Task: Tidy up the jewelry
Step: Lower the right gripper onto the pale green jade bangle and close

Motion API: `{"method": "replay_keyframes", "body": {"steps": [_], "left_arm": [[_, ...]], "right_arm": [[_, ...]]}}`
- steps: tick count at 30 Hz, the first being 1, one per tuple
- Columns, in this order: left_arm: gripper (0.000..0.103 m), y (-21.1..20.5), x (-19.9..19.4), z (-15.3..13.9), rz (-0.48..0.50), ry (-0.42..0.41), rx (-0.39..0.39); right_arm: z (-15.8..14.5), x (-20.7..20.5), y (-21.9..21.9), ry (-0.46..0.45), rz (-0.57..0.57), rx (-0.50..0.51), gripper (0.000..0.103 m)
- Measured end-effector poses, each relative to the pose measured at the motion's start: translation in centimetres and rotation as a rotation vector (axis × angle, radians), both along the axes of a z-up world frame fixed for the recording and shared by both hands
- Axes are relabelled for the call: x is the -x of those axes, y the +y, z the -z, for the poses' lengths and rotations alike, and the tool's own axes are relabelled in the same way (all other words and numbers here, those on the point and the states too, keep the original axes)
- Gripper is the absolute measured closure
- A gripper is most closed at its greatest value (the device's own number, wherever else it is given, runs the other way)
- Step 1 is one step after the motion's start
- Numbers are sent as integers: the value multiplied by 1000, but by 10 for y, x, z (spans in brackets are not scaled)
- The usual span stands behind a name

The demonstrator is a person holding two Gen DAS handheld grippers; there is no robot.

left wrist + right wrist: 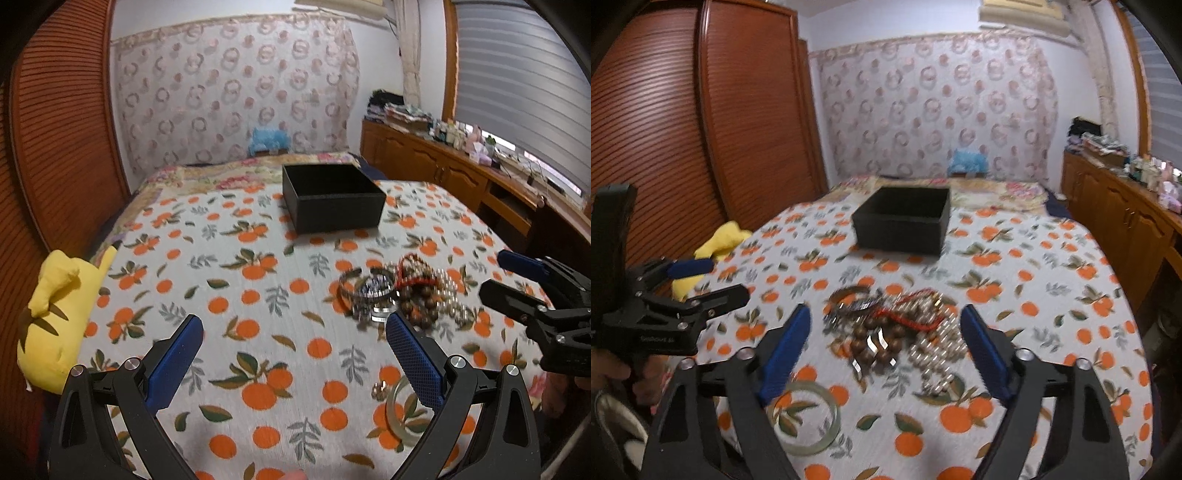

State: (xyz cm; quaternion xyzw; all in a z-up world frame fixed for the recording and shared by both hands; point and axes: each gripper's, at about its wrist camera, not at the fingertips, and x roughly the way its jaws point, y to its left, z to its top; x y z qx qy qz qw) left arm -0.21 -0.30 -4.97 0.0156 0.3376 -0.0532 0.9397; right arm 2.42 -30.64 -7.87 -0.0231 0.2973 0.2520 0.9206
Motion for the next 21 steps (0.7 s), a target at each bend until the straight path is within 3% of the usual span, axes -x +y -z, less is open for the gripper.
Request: {"method": "replay_keyframes", "body": {"steps": [5, 11, 17, 19, 21], "left_arm": [[7, -1, 3, 14, 42, 51, 10], [7, -2, -1, 27, 78, 107, 26], [7, -4, -5, 39, 119, 162, 38], [8, -5, -5, 41, 134, 174, 47], [13, -6, -5, 43, 141, 181, 51]], "right_arm": [[21, 2, 11, 92, -84, 15, 47], [48, 4, 25, 191, -157, 59, 65], [58, 4, 32, 227, -205, 108, 71], [58, 4, 33, 215, -203, 143, 78], [58, 4, 33, 211, -212, 157, 94]]}}
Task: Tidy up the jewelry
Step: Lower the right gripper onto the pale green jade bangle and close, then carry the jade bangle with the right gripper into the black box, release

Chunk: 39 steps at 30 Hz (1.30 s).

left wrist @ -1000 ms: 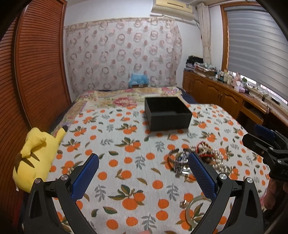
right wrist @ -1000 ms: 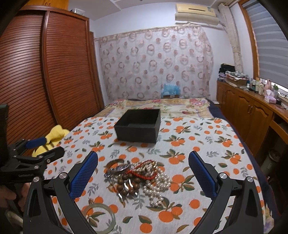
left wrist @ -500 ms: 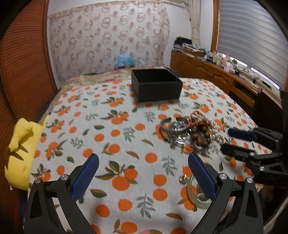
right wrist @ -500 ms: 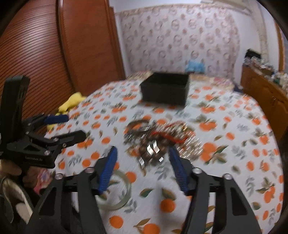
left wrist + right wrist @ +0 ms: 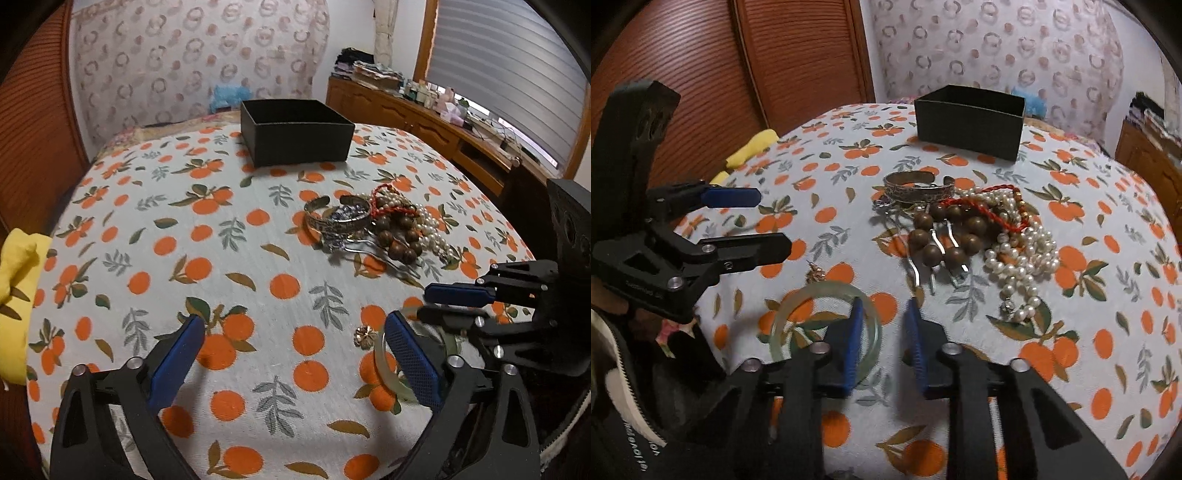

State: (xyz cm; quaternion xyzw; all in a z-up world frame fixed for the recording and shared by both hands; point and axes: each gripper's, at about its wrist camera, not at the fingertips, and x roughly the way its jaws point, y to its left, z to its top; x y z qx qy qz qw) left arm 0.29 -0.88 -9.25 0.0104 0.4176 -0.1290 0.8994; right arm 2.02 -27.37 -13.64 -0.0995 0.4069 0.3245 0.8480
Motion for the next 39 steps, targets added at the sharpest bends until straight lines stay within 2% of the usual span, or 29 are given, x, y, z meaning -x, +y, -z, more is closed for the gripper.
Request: {"method": "replay_keyframes", "body": {"steps": [3, 11, 14, 15, 17, 19, 20, 22, 23, 25, 39], "left_arm": [[17, -2, 0, 1, 16, 10, 8], [37, -17, 1, 6, 108, 39, 31], [47, -23, -1, 10, 136, 57, 36], [54, -24, -2, 11, 143, 64, 38], [60, -28, -2, 12, 153, 60, 20], [74, -30, -1, 13, 167, 62, 23], [77, -32, 0, 13, 174, 63, 23], [89, -34, 1, 13, 188, 65, 24], [89, -35, 2, 14, 197, 63, 25], [100, -35, 4, 12, 204, 52, 35], [100, -18, -13, -8, 144, -26, 76]], "right_arm": [[0, 1, -2, -20, -16, 23, 95], [-12, -9, -33, -63, 52, -14, 95], [-19, -13, -43, -86, 77, -23, 95], [-21, -14, -46, -91, 84, -26, 95], [-26, -16, -51, -105, 100, -30, 95], [-30, -17, -56, -116, 112, -36, 95], [-31, -18, -57, -120, 116, -38, 95], [-33, -19, -60, -126, 125, -39, 95], [-34, -20, -61, -128, 128, -39, 95], [-35, -21, -62, -133, 134, -37, 95], [-52, -37, -65, -183, 155, -50, 95]]}}
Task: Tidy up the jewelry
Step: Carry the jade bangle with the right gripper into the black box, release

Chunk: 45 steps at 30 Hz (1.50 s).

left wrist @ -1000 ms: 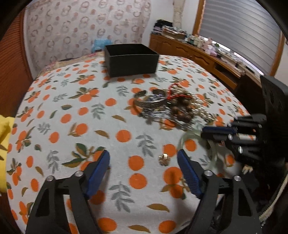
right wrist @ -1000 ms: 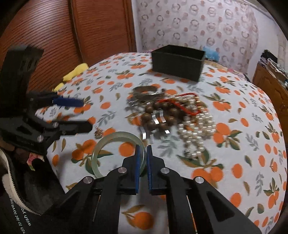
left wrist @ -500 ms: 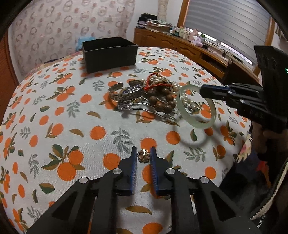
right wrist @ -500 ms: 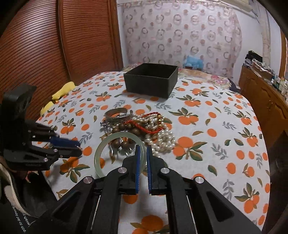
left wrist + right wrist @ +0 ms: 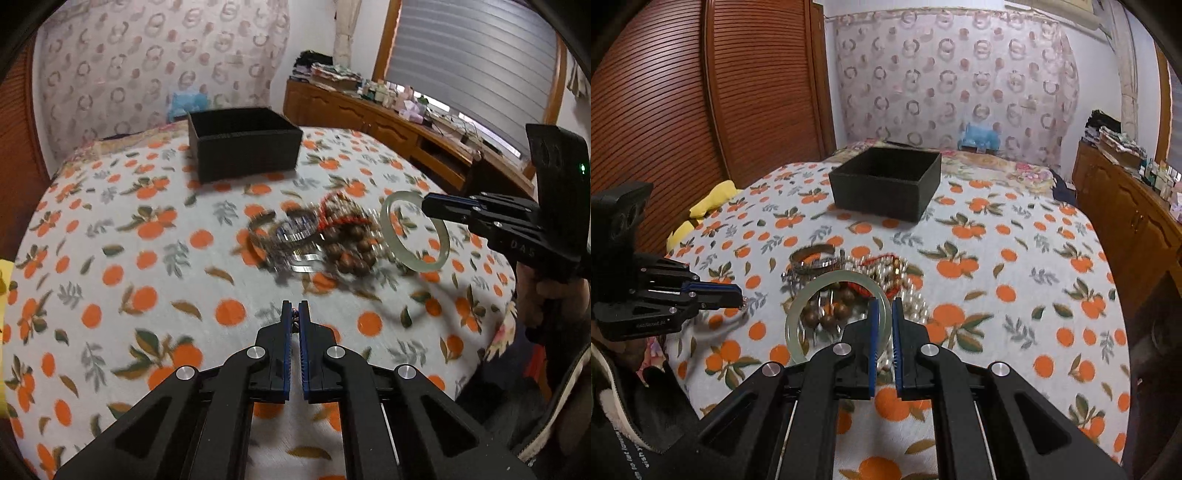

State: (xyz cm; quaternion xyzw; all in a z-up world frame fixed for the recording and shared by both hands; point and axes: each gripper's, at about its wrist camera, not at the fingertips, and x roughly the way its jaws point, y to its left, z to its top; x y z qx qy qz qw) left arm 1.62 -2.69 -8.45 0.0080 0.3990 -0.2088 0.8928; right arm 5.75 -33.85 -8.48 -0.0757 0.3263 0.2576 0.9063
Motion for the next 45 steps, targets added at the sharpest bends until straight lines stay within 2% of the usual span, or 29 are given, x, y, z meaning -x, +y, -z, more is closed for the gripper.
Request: {"method": "replay_keyframes", "body": {"steps": [6, 15, 24, 29, 38, 45], "left_arm": [[100, 6, -22, -12, -17, -40, -5], [100, 7, -72, -40, -45, -114, -22], [100, 6, -116, -63, -69, -155, -38], [100, 7, -141, -65, -94, -152, -53], [100, -3, -183, -58, -111, -135, -90], [100, -13, -204, -50, -108, -122, -103]], "right_arm": [[-11, -25, 10, -39, -9, 4, 95], [-35, -95, 32, -110, 11, 27, 95], [-39, -157, 55, -118, 48, 48, 95], [-31, -184, 69, -86, 46, 30, 95], [-12, -194, 80, -17, -20, 6, 93], [-23, -169, 55, -40, -24, -31, 93]]}}
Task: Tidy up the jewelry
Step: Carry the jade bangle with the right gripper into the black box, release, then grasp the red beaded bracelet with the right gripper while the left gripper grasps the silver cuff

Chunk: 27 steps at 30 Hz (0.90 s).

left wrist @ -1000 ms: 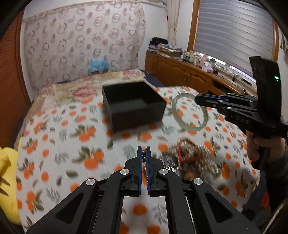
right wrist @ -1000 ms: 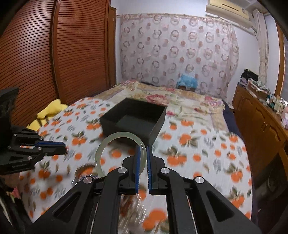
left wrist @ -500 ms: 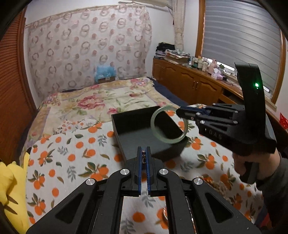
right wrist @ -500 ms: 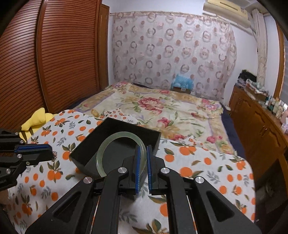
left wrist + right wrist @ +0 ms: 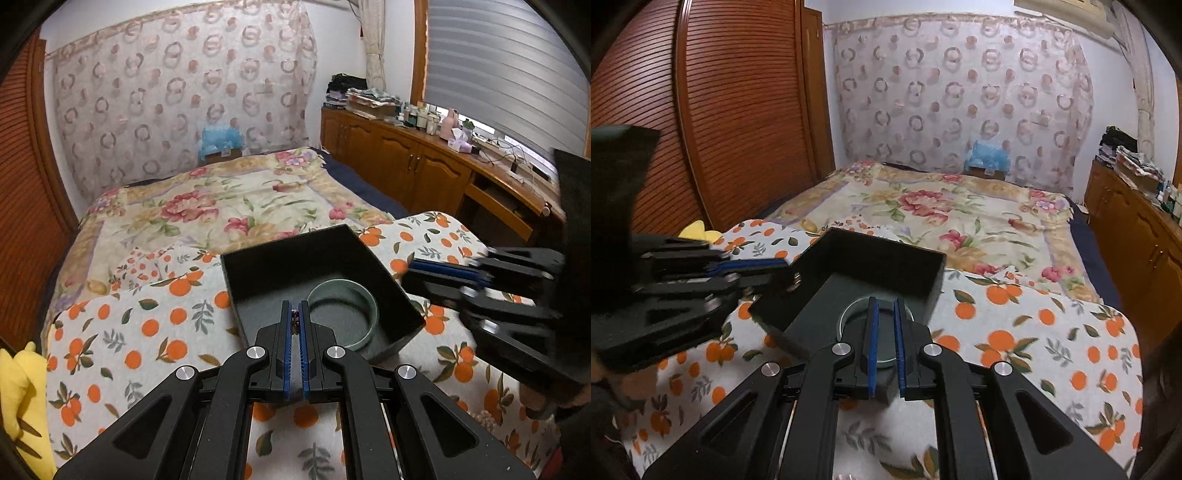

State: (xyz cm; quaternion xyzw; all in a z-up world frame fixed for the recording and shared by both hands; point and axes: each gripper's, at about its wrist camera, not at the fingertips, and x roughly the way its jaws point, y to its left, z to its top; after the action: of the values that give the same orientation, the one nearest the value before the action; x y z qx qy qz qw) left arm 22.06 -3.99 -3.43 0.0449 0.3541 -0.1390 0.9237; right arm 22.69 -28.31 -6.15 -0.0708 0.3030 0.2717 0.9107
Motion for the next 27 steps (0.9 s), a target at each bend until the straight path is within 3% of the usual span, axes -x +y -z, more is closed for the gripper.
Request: {"method": "replay_keyframes", "body": {"steps": [3, 7, 11, 13, 17, 20, 27], "left_arm": [[99, -2, -4, -1, -5, 1, 14], [73, -1, -1, -3, -14, -9, 13], [70, 6, 14, -4, -31, -12, 23], [62, 10, 25, -2, -33, -14, 26], [60, 17, 53, 8, -31, -16, 45], [51, 20, 72, 21, -37, -8, 79], [49, 20, 94, 50, -30, 31, 105]], "right_arm": [[-4, 16, -13, -11, 3, -18, 92], [-6, 36, -27, -14, 8, -43, 93], [-6, 57, -37, -15, 14, -68, 93], [-4, 68, -40, -16, 13, -75, 93], [0, 89, -41, -19, 10, -70, 93], [4, 100, -40, -31, 14, -51, 92], [19, 116, -40, -9, 8, -18, 89]]}}
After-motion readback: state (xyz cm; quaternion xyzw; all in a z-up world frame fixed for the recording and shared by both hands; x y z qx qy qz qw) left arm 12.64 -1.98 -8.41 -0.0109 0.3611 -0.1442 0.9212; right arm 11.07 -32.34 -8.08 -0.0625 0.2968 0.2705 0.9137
